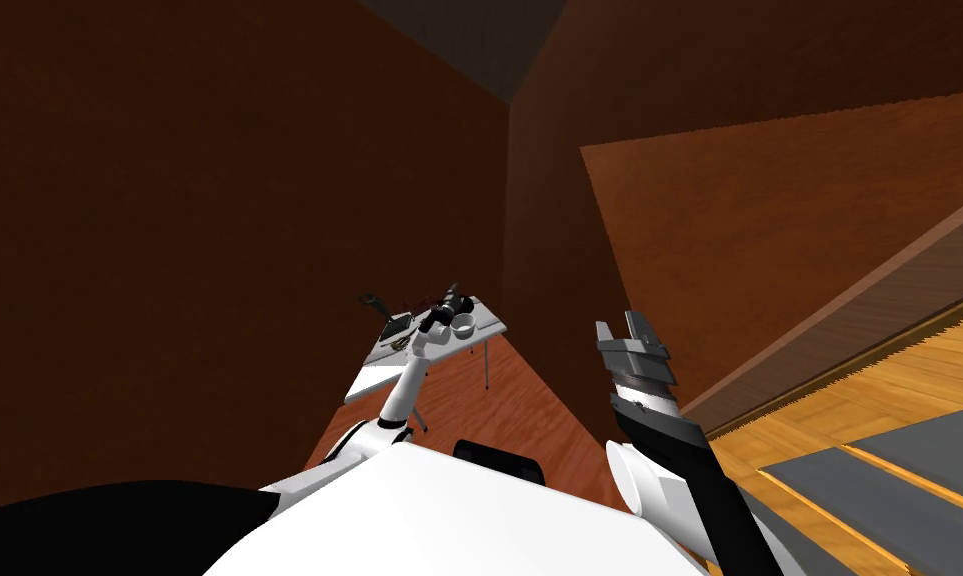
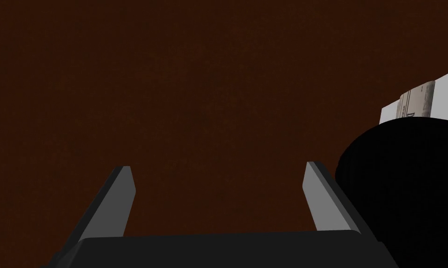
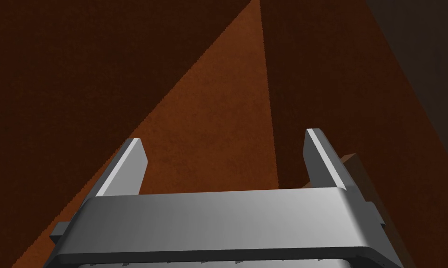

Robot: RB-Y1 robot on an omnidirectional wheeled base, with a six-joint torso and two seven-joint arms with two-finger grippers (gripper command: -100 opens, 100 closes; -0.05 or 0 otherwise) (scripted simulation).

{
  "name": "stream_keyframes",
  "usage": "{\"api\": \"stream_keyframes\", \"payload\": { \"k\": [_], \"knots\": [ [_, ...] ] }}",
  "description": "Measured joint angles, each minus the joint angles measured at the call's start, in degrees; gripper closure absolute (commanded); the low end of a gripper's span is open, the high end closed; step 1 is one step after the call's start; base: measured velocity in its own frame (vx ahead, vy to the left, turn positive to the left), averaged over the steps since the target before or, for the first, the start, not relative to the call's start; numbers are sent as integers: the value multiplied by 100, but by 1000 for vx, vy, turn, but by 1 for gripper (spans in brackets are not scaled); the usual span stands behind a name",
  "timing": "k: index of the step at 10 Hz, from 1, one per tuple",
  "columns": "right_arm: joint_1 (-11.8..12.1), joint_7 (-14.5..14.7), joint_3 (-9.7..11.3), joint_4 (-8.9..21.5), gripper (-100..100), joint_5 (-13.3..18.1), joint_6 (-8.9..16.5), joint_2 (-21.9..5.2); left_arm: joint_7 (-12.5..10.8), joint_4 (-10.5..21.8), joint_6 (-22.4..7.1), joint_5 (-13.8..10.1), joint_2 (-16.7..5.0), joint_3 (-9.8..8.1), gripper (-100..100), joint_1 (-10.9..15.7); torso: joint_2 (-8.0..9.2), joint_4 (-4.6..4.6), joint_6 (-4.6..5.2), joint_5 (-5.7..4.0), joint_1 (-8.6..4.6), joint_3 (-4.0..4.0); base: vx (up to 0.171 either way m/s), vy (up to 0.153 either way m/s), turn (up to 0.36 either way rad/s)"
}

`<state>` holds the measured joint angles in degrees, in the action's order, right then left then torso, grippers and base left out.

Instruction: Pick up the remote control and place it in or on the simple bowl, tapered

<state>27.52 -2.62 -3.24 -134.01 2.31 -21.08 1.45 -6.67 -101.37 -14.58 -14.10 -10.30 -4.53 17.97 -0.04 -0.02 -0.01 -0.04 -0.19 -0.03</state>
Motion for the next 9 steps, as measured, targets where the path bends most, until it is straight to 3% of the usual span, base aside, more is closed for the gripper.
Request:
{"api": "stream_keyframes", "payload": {
  "k": [6, 8, 9],
  "knots": [
    [0, 0, 0, 0, 0, 0, 0, 0, -264, 679, -935, -189, -30, 16, -100, 743, -5, -1, 0, 1, 2, -3, 13, -46, 28],
    [0, 0, 0, 0, 0, 0, 0, 0, -359, 1045, -1215, -237, -24, 31, -100, 1059, -7, -2, 0, 0, 0, -4, 17, -36, 9],
    [0, 0, 0, 0, 0, 0, 0, 0, -374, 1077, -1356, -249, -29, 33, -100, 1091, -4, -2, -1, 2, 9, -2, 23, -49, 50]
  ]
}}
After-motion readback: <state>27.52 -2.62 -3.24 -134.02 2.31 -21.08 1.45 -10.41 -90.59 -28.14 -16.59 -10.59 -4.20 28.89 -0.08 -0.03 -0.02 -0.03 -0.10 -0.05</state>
